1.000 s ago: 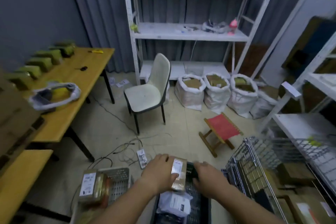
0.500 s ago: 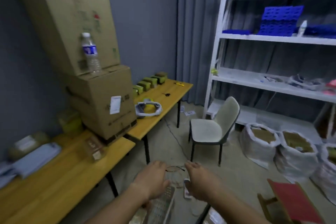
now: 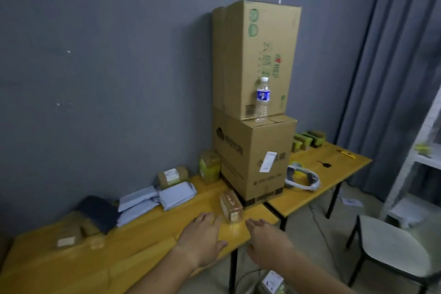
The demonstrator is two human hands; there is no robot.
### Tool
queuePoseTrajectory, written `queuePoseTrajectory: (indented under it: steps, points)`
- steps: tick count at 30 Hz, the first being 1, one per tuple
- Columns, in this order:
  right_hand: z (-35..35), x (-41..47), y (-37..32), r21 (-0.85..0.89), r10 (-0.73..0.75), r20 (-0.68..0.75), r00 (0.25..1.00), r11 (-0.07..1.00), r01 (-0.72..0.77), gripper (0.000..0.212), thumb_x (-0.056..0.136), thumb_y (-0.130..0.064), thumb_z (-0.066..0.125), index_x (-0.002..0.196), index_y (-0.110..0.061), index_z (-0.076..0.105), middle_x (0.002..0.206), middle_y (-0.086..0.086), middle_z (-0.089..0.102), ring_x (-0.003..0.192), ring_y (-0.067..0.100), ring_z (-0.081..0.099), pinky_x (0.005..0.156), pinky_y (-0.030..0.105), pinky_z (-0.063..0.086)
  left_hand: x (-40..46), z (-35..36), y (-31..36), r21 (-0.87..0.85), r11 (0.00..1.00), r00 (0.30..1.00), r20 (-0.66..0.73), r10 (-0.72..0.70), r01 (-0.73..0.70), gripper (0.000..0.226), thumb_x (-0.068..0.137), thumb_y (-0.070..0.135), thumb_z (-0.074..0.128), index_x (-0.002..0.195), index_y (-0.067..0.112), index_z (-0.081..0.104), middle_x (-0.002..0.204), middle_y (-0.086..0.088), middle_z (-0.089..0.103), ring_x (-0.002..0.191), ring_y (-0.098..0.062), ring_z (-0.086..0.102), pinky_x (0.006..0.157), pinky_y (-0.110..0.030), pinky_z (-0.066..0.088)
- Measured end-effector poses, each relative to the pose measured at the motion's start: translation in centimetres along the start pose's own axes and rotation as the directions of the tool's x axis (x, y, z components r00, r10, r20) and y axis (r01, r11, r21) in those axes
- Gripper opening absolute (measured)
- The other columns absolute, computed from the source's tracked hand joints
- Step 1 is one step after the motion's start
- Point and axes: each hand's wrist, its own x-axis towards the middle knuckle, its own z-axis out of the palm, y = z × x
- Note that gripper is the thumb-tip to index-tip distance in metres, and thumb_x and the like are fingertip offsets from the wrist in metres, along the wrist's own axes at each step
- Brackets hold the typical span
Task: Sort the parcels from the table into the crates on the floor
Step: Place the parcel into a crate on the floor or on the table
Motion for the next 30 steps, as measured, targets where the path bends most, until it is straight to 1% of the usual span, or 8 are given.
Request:
queuePoseTrajectory:
  steps: [2, 4, 8, 13, 18, 23, 26, 30]
  points:
    - [-0.5, 2.9, -3.9, -0.039, -0.016, 0.025, 1.000, 0.999, 0.017, 0.058, 0.104, -0.033, 0.047, 0.155, -0.015, 0.029, 0.158, 0.005, 0.036, 0.146, 0.029, 0.033, 0.107, 0.042, 0.047, -0.7, -0.4, -4.6, -0.018, 0.999, 0.999, 0.008, -0.046, 0.047, 0.077, 0.101, 0.057, 0.041, 0.159, 0.017, 0.013, 0.165, -0.006, 0.019, 0.151, -0.029, 0.015, 0.122, -0.045, 0.024]
    - [-0.9, 5.9, -7.7, -0.063, -0.046, 0.035, 0.998, 0.997, 0.048, 0.056, 0.105, -0.033, 0.046, 0.155, -0.014, 0.029, 0.157, 0.006, 0.037, 0.140, 0.029, 0.041, 0.103, 0.040, 0.049, -1.2, -0.8, -9.1, -0.032, 0.996, 0.997, 0.016, -0.082, 0.083, 0.077, 0.101, 0.057, 0.041, 0.160, 0.017, 0.011, 0.165, -0.006, 0.017, 0.152, -0.029, 0.015, 0.122, -0.045, 0.024]
    - [-1.1, 11.6, -13.3, -0.085, -0.087, 0.042, 0.995, 0.992, 0.091, 0.059, 0.105, -0.036, 0.044, 0.157, -0.015, 0.025, 0.163, 0.002, 0.028, 0.148, 0.027, 0.031, 0.105, 0.043, 0.047, -1.2, -1.3, -16.4, -0.028, 0.992, 0.993, -0.005, -0.121, 0.120, 0.078, 0.100, 0.057, 0.043, 0.159, 0.016, 0.014, 0.164, -0.007, 0.021, 0.151, -0.030, 0.018, 0.121, -0.043, 0.027]
    - [0.2, 15.8, -16.5, -0.126, -0.050, 0.045, 0.998, 0.990, 0.055, 0.061, 0.104, -0.036, 0.045, 0.157, -0.015, 0.024, 0.165, 0.001, 0.025, 0.152, 0.026, 0.024, 0.106, 0.046, 0.048, 0.2, -0.5, -21.8, -0.034, 0.992, 0.993, -0.007, -0.120, 0.120, 0.079, 0.099, 0.060, 0.042, 0.159, 0.016, 0.015, 0.165, -0.007, 0.018, 0.151, -0.030, 0.016, 0.121, -0.043, 0.027]
    - [0.8, 18.4, -15.6, -0.112, -0.005, 0.038, 0.999, 0.994, 0.009, 0.062, 0.103, -0.036, 0.047, 0.157, -0.015, 0.025, 0.164, 0.003, 0.028, 0.152, 0.026, 0.025, 0.111, 0.043, 0.044, 3.6, -0.4, -23.1, -0.040, 0.998, 0.998, 0.020, -0.056, 0.057, 0.077, 0.100, 0.058, 0.042, 0.159, 0.016, 0.014, 0.163, -0.007, 0.020, 0.150, -0.030, 0.018, 0.120, -0.043, 0.028]
    - [0.3, 20.5, -12.0, -0.100, 0.096, 0.026, 0.995, 0.991, -0.093, 0.048, 0.102, -0.034, 0.048, 0.145, -0.014, 0.040, 0.145, 0.008, 0.050, 0.130, 0.028, 0.051, 0.097, 0.040, 0.051, 9.2, 0.4, -21.6, -0.054, 0.998, 0.999, 0.049, 0.017, -0.014, 0.079, 0.100, 0.058, 0.042, 0.159, 0.016, 0.013, 0.163, -0.007, 0.021, 0.151, -0.030, 0.017, 0.121, -0.043, 0.025]
    - [0.6, 22.7, -8.6, -0.066, 0.144, 0.043, 0.989, 0.988, -0.141, 0.042, 0.101, -0.033, 0.050, 0.138, -0.014, 0.046, 0.136, 0.009, 0.056, 0.123, 0.028, 0.056, 0.094, 0.039, 0.053, 13.4, 1.3, -20.2, -0.058, 0.997, 0.996, 0.079, 0.045, -0.040, 0.080, 0.100, 0.059, 0.042, 0.160, 0.016, 0.011, 0.164, -0.006, 0.019, 0.152, -0.030, 0.014, 0.122, -0.043, 0.023]
    - [1.8, 27.5, -3.3, 0.044, 0.211, 0.087, 0.974, 0.976, -0.216, 0.039, 0.098, -0.034, 0.052, 0.133, -0.018, 0.051, 0.131, 0.007, 0.059, 0.117, 0.027, 0.059, 0.091, 0.037, 0.053, 19.7, 2.9, -18.7, -0.088, 0.995, 0.990, 0.124, 0.062, -0.051, 0.078, 0.100, 0.059, 0.042, 0.159, 0.018, 0.012, 0.164, -0.004, 0.017, 0.153, -0.029, 0.011, 0.123, -0.044, 0.021]
